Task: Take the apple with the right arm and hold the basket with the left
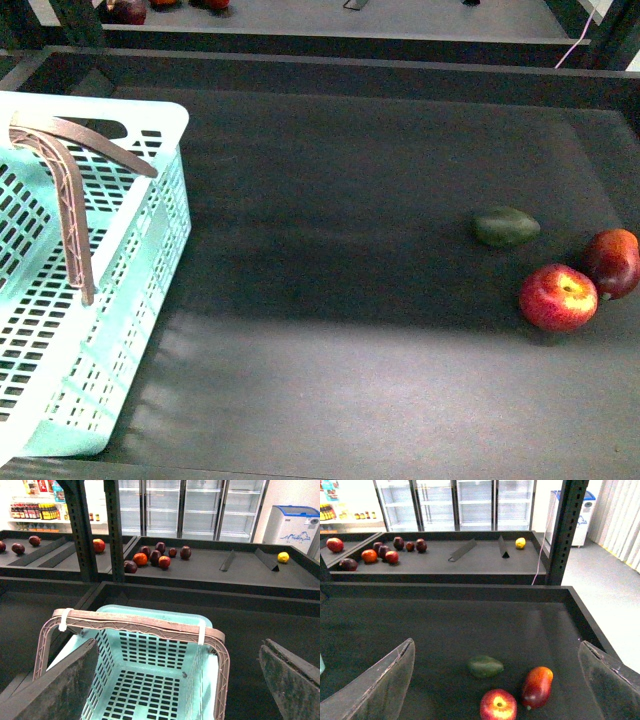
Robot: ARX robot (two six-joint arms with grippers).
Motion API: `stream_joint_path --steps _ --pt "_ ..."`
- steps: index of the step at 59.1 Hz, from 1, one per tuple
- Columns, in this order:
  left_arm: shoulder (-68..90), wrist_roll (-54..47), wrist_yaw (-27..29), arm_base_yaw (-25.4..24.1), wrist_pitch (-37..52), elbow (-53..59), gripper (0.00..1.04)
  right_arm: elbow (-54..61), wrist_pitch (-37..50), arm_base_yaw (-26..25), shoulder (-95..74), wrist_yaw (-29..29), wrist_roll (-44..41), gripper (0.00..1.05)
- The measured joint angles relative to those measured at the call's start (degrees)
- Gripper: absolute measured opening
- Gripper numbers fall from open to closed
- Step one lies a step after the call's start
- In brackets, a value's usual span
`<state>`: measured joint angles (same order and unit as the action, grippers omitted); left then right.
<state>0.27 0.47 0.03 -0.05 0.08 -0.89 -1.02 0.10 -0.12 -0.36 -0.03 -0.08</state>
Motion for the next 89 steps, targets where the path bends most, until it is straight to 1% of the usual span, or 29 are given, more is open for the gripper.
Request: stream_joint_path --steps 34,35,37,38,41,42,44,46,48,49,51,53,55,63,68,78,89 --pt "0.0 0.0 0.0 0.0 0.0 0.0 0.98 0.0 0.0 0.0 0.0 0.0 0.0 0.96" --pt "0.7 1.44 -0.24 -0.07 -1.42 -0.39 0.98 0.0 0.0 0.0 0.0 0.02 0.0 0.96" --pt "3.98 6.12 -1.75 -0.66 -8.9 -3.21 0.98 0.0 0.0 0.0 0.0 0.0 0.0 0.96" --pt "5.16 7.41 -2.01 -0.94 -10.73 -4.04 0.98 0.0 -0.02 0.0 0.0 0.0 0.0 0.96" --pt "12.22 14.97 -5.16 -3.85 -19.12 -7.69 0.98 0.0 0.0 0.0 0.02 0.07 0.0 0.96" --pt "13.14 16.26 -5.66 -4.44 -19.76 -7.96 0.98 0.0 0.0 0.0 0.04 0.04 0.0 0.96" --pt "16.33 20.87 -8.09 -7.26 -20.33 -8.68 0.98 0.0 -0.02 0.02 0.02 0.02 0.02 0.96" --pt "18.58 23.54 -10.43 -9.49 -19.82 -9.31 0.98 0.0 -0.02 0.02 0.02 0.02 0.0 0.96" --pt "23.19 27.85 -14.56 -13.7 -16.74 -10.93 0.98 0.0 -0.02 0.02 0.02 0.02 0.02 0.96" --pt "24.94 29.0 -15.74 -14.91 -15.5 -11.65 0.98 0.0 -0.02 0.02 0.02 0.02 0.02 0.96" --pt "27.76 30.49 -17.22 -16.52 -13.46 -12.76 0.98 -0.02 0.0 0.02 0.04 0.04 0.02 0.96" --pt "34.1 34.07 -19.67 -18.6 -9.22 -15.1 0.98 -0.02 -0.02 0.02 0.02 0.02 0.02 0.96" --pt "39.82 37.27 -20.79 -19.34 -5.7 -17.03 0.98 0.0 -0.02 0.02 0.02 0.02 0.02 0.96" --pt "59.43 46.99 -20.76 -18.25 4.96 -24.81 0.98 0.0 -0.02 0.02 0.02 0.02 0.02 0.96" --pt "66.27 50.77 -19.63 -17.03 7.32 -28.87 0.98 0.0 -0.02 0.02 0.02 0.02 0.0 0.96" --pt "79.21 57.51 -15.63 -13.77 7.69 -36.87 0.98 0.0 -0.02 0.02 0.02 0.02 0.0 0.96" --pt "86.53 61.26 -11.85 -11.23 6.12 -43.45 0.98 0.0 -0.02 0.02 0.04 0.02 0.02 0.96"
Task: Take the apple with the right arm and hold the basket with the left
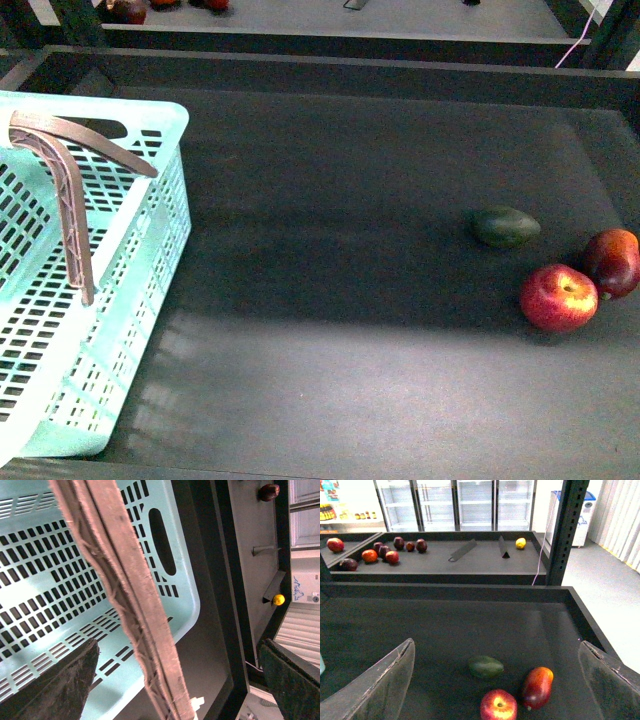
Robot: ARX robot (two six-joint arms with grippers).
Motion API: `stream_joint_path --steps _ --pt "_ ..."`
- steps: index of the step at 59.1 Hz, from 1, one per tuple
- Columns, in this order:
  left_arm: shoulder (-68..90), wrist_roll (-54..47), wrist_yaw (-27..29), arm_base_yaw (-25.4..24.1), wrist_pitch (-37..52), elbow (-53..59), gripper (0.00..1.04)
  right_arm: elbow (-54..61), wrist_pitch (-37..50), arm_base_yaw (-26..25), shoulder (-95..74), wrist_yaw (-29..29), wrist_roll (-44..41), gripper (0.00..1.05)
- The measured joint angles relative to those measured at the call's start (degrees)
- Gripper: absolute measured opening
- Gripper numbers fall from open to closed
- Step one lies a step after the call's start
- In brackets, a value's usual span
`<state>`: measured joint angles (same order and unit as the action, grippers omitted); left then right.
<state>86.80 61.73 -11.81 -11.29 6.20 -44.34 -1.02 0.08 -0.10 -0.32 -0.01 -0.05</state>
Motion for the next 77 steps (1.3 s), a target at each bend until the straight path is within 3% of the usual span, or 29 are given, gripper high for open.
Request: stream_joint_path --steps 38,58,64,77 --pt "12.74 0.7 7.13 0.04 -2.29 -6.45 0.98 0.0 0.0 0.0 -0.02 0.02 0.0 0.96" --pt "13.27 1.16 9.2 2.36 -4.26 -7.02 0.43 -0.02 0.0 0.0 0.0 0.0 0.0 0.96" --pt "12.26 4.59 9.33 2.95 -5.64 -7.3 0.22 0.0 0.0 0.0 0.0 0.0 0.0 0.96" --pt "7.63 4.48 8.44 3.48 -9.57 -6.34 0.19 0.0 0.0 0.0 0.0 0.0 0.0 0.96"
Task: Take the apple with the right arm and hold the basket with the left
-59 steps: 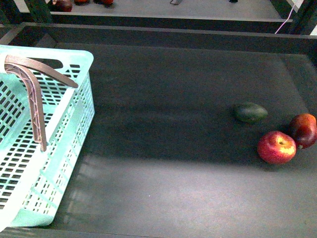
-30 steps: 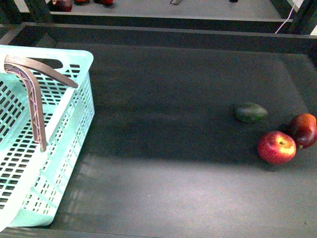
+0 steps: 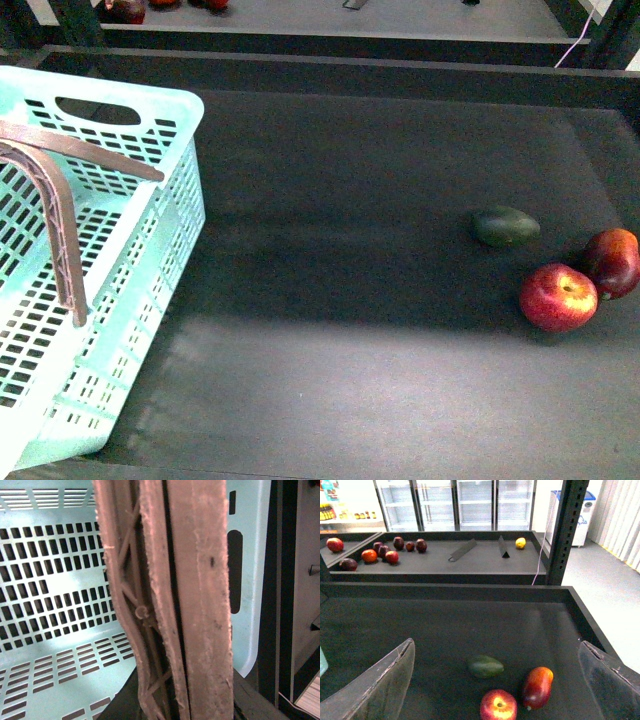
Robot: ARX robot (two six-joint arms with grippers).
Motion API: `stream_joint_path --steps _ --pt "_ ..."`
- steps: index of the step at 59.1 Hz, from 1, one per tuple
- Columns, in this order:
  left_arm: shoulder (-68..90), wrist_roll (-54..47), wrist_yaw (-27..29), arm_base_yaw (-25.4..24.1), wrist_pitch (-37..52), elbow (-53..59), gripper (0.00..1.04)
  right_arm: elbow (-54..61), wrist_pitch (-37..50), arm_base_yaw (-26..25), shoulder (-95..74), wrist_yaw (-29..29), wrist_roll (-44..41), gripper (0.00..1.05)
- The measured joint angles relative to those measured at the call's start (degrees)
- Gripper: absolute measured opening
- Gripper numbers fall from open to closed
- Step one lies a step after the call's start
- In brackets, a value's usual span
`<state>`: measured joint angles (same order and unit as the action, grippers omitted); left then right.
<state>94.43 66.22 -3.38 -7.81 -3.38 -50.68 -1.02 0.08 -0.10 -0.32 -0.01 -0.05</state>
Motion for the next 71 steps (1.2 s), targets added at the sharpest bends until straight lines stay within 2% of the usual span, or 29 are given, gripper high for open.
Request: stream_joint_path --steps 14,23,38,53,71 --pt "-11.02 -7.96 1.81 3.43 -6.16 1.11 0.18 0.0 0.0 0.0 0.0 0.0 0.0 0.96" --pt "-15.43 -13.2 3.15 7.93 -9.22 0.76 0.18 0.0 0.0 0.0 -0.02 0.0 0.0 0.96" --pt "-18.88 -16.11 4.72 18.82 -13.75 -2.43 0.18 0.0 0.02 0.0 0.0 0.0 0.0 0.96" --pt "-18.88 -15.56 5.03 32.63 -14.12 -5.42 0.18 0.0 0.0 0.0 0.0 0.0 0.0 0.96" --pt "-15.82 -14.93 5.4 43.67 -12.83 -6.93 0.18 -0.02 0.0 0.0 0.0 0.0 0.0 0.96"
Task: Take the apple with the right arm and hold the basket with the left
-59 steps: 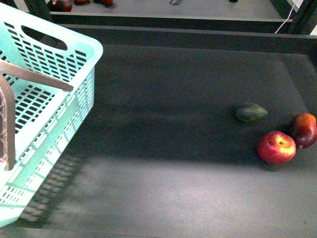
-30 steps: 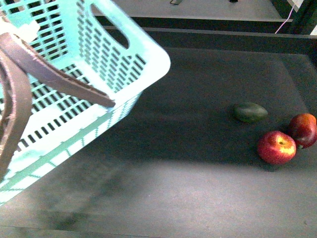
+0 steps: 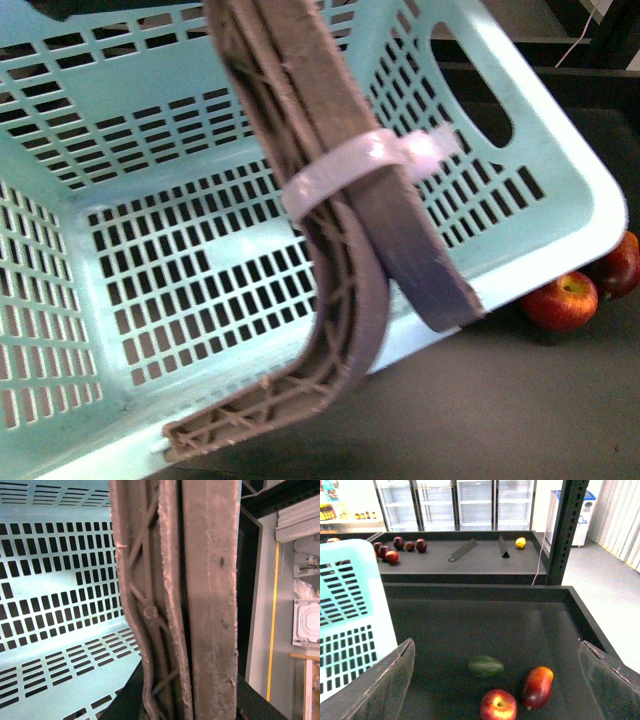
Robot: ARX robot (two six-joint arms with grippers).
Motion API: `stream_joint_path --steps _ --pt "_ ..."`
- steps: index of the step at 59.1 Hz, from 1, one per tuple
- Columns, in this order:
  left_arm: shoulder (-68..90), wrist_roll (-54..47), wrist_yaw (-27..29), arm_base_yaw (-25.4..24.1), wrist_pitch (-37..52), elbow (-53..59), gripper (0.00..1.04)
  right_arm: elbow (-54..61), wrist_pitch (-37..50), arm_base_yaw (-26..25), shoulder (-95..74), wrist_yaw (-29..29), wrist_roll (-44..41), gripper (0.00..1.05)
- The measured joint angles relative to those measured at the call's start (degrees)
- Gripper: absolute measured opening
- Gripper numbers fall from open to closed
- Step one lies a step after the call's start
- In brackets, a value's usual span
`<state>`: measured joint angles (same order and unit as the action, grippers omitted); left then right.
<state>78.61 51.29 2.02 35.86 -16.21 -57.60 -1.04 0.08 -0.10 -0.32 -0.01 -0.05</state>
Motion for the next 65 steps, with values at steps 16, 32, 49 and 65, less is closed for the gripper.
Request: stream_joint_path --steps 16,32,49,65 --pt "0.9 -0.07 -0.13 4.33 2.25 -1.38 0.18 0.02 0.0 0.0 -0.02 0.0 0.0 0.96" --pt "0.9 -0.04 0.37 4.44 2.27 -1.4 0.18 0.02 0.0 0.0 0.0 0.0 0.0 0.96" --pt "0.9 -0.04 0.61 4.44 2.27 -1.4 0.18 -1.95 -5.38 0.74 -2.54 -3.89 3.34 0.96" --pt "0.94 0.04 0.17 4.5 2.27 -1.42 0.18 -10.91 -1.11 -7.76 -45.24 0.96 12.68 0.96"
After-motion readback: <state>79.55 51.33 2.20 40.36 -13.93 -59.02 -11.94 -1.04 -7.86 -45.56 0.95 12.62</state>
